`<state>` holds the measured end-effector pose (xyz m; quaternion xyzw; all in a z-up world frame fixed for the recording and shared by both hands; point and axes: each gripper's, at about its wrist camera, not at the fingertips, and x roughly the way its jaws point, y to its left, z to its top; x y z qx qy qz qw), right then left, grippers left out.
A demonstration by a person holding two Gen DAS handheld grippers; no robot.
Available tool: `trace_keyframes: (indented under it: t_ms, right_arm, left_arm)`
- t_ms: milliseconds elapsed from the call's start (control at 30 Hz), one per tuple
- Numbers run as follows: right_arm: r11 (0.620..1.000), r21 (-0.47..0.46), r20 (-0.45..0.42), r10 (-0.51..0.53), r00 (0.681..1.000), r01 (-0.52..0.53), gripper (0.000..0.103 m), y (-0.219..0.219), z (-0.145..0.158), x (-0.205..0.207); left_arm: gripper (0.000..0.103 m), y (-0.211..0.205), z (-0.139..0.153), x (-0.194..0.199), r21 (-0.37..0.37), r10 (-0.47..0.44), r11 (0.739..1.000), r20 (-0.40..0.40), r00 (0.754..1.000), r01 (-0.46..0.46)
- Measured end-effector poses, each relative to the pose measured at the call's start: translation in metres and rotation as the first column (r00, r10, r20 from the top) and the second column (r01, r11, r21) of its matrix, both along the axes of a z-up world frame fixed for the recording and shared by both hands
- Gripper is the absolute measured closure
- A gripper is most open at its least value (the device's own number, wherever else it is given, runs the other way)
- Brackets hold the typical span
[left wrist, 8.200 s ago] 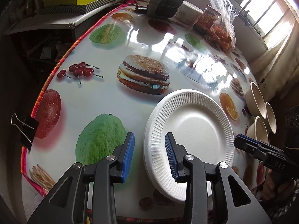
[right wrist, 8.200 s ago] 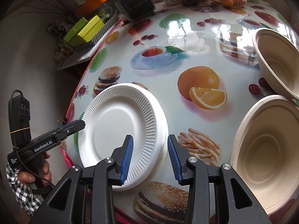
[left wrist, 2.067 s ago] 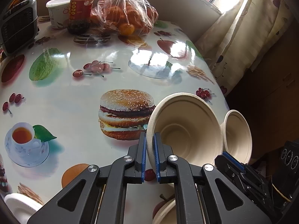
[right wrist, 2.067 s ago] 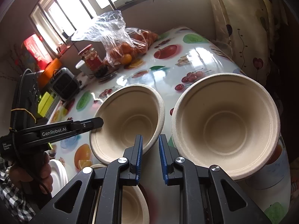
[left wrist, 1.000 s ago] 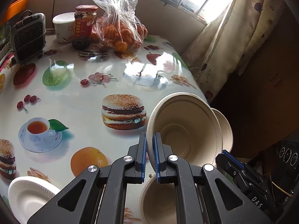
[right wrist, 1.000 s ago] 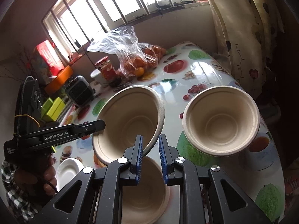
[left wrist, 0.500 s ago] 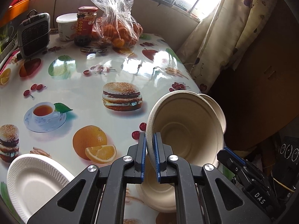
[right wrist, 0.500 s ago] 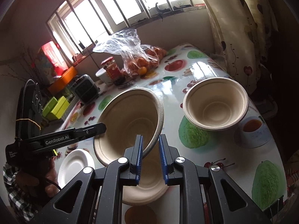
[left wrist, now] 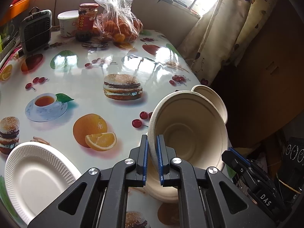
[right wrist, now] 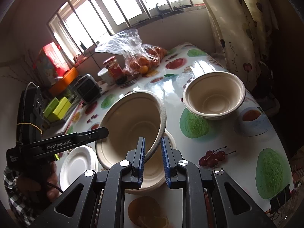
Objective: Organize plates and bowls
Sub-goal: 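Lift and carry the bowl in the left tool while the right tool carries its bowl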
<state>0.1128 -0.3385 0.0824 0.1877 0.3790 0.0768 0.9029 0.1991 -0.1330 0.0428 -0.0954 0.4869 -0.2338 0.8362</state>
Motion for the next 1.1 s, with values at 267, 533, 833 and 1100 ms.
trace_keyframes:
  t_ms: [267, 533, 833, 1100]
  right_arm:
    - [1.000, 0.002, 0.001, 0.000, 1.000, 0.000, 0.086, 0.000, -0.001, -0.004]
    - [1.000, 0.007, -0.010, -0.001, 1.000, 0.001, 0.085, 0.003, -0.005, -0.010]
    - [1.000, 0.010, -0.035, -0.001, 0.999, 0.001, 0.085, 0.005, -0.013, -0.016]
    - [1.000, 0.010, -0.056, 0.000, 0.998, 0.000, 0.085, 0.008, -0.020, -0.014]
  left_arm:
    - [0.094, 0.000, 0.001, -0.007, 0.006, -0.002, 1.000, 0.006, 1.000, 0.002]
    - [0.094, 0.001, -0.002, -0.013, 0.011, -0.002, 1.000, -0.002, 1.000, 0.002]
    - [0.094, 0.003, -0.009, -0.018, 0.022, -0.001, 1.000, -0.021, 1.000, 0.002]
    - [0.094, 0.004, -0.018, -0.018, 0.037, -0.004, 0.999, -0.042, 0.999, 0.005]
